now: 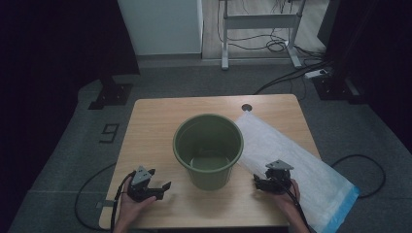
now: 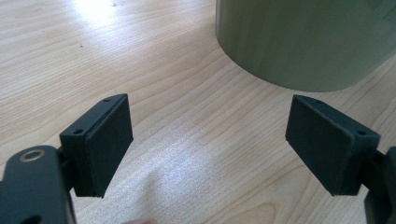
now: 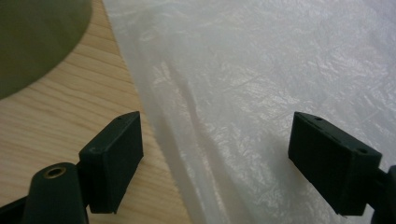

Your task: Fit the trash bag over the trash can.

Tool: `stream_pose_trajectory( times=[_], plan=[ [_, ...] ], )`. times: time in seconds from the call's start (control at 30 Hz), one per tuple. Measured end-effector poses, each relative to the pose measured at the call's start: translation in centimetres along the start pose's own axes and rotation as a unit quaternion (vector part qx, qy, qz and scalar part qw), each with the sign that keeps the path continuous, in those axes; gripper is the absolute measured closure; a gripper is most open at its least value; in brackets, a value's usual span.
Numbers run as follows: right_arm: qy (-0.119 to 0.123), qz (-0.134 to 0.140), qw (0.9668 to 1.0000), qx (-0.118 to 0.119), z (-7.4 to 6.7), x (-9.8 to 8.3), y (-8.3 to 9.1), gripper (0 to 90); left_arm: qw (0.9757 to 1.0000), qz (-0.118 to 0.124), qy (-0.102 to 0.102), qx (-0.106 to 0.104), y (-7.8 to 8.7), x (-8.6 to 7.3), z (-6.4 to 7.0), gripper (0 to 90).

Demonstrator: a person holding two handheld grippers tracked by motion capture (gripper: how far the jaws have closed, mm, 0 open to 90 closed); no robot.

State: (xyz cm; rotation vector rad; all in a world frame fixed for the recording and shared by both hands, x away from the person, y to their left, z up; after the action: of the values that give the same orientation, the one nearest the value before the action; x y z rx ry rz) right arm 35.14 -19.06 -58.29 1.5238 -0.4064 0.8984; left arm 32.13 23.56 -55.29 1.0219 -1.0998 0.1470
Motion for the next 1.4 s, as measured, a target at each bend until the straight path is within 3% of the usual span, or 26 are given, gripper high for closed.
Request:
stream_pose_trajectory(
  times=[0.13,0.3,0.73,0.83,0.93,1.13,1.2,1.4],
  plan=[
    [-0.011,0.001,0.9999,-0.008,0.5,-0.2,-0.4,18.7,1.0000,-0.002,-0.002,0.001,-0.1,-0.1,0.0,14.5],
    [-0.027,0.000,0.9995,-0.015,1.2,-0.1,-0.4,31.0,1.0000,-0.005,-0.002,0.000,-0.2,-0.1,0.1,14.5],
    [-0.043,-0.004,0.9986,-0.030,2.7,0.5,-0.5,80.7,1.0000,-0.008,-0.003,0.001,-0.4,-0.2,0.1,14.6],
    [-0.054,-0.004,0.9983,-0.024,3.0,0.6,-0.6,86.8,0.9999,-0.010,-0.003,0.001,-0.4,-0.2,0.1,14.7],
    [-0.071,-0.003,0.9974,-0.001,3.4,0.7,-0.7,88.2,0.9999,-0.009,-0.004,0.002,-0.4,-0.3,0.1,14.7],
    [-0.112,0.063,0.9915,0.019,4.3,1.8,0.9,88.6,0.9999,-0.010,-0.002,0.004,-0.4,-0.3,0.0,14.7],
    [-0.129,0.093,0.9870,0.022,4.8,2.5,2.1,88.7,0.9999,-0.009,-0.002,0.004,-0.4,-0.3,0.0,14.7],
    [-0.142,0.152,0.9778,0.030,5.5,3.8,4.8,88.8,0.9999,-0.009,-0.003,0.005,-0.4,-0.3,0.1,14.7]
  ],
)
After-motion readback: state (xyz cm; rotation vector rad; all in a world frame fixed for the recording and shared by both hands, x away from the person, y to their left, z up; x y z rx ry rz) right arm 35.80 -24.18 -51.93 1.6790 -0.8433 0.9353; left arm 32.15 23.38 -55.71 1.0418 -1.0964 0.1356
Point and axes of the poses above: each handheld gripper's, and its own axes: y roughly backward along the jaws, x roughly out of its top, z roughly to its right, the point moved 5 cm from there along -y, roughly forward along the jaws, and after that the axes turned 4 degrees about -x, right-handed, at the moved point
